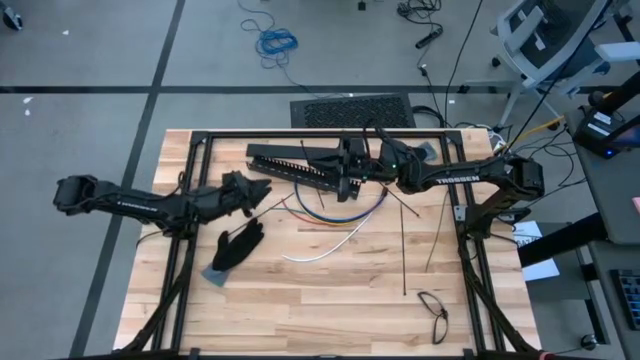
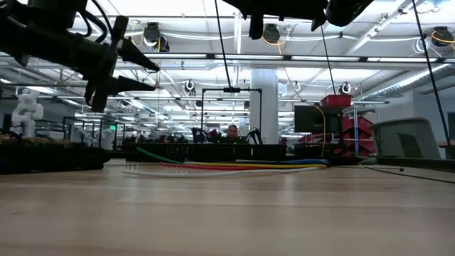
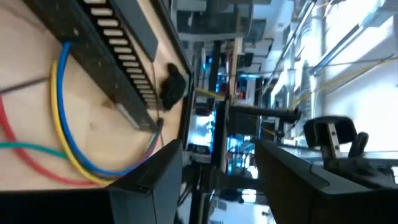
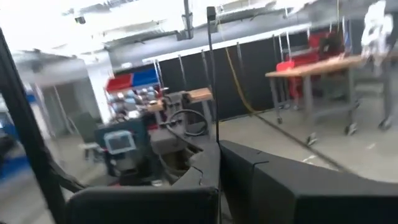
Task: Ziptie cables
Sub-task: Prepare the zip tie
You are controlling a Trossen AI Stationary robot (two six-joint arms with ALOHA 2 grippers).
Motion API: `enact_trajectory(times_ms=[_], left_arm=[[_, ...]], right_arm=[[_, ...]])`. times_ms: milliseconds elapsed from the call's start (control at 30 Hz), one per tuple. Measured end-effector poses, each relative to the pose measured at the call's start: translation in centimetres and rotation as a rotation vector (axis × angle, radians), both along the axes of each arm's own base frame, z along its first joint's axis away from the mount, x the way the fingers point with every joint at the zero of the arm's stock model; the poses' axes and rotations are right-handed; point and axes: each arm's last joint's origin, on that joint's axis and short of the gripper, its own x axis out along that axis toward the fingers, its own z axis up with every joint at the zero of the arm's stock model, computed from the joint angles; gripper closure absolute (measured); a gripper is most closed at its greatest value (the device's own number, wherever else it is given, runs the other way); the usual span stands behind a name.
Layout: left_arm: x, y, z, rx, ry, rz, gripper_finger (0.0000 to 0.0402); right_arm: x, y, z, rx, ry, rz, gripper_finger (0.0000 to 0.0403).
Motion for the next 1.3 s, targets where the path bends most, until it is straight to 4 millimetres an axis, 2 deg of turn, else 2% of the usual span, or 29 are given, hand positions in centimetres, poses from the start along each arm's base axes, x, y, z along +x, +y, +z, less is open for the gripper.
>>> enact_trajectory(times_ms=[167, 300, 400, 533, 633, 767, 933, 1133, 1300], left_arm=[[1.0, 0.4, -0.7, -0.078, -0.018, -0.125, 0.0183], [1.9, 0.4, -0.7, -0.207, -0.117, -0.248, 0.018], [2.6, 0.5, 0.0, -0.276, -0.231, -0.215, 0.0179], [4.6, 0.7, 1.8, -0.254, -0.288, -0.144, 0.0179], [6.5, 0.4, 2.7, -0.213, -0.267, -0.164, 0.0179], [8.4, 0.0, 2.2, -0.2, -0.215, -0.178, 0.0179], [8.6, 0.1, 0.2, -0.251, -0.156, -0.118, 0.0179], [8.5, 0.5, 0.1, -0.251, -0.204, 0.055, 0.0179], [8.6, -0.1, 0.4, -0.264, -0.238, 0.04, 0.0179]], right_arm=[[0.1, 0.1, -0.3, -0.149, 0.048, -0.077, 0.0403], [0.1, 0.0, -0.5, -0.185, 0.066, -0.086, 0.0403], [0.1, 0.1, -0.5, -0.202, 0.068, -0.081, 0.0403], [0.1, 0.1, -0.4, -0.21, 0.062, -0.079, 0.0403], [0.1, 0.3, -0.4, -0.237, 0.06, -0.054, 0.0403], [0.2, 0.7, -0.4, -0.276, 0.051, -0.022, 0.0403], [0.2, 1.1, -0.1, -0.286, 0.025, 0.007, 0.0403], [0.3, 2.3, 0.1, -0.332, -0.001, 0.03, 0.0403], [0.4, 2.9, 0.0, -0.403, 0.002, 0.027, 0.0403]])
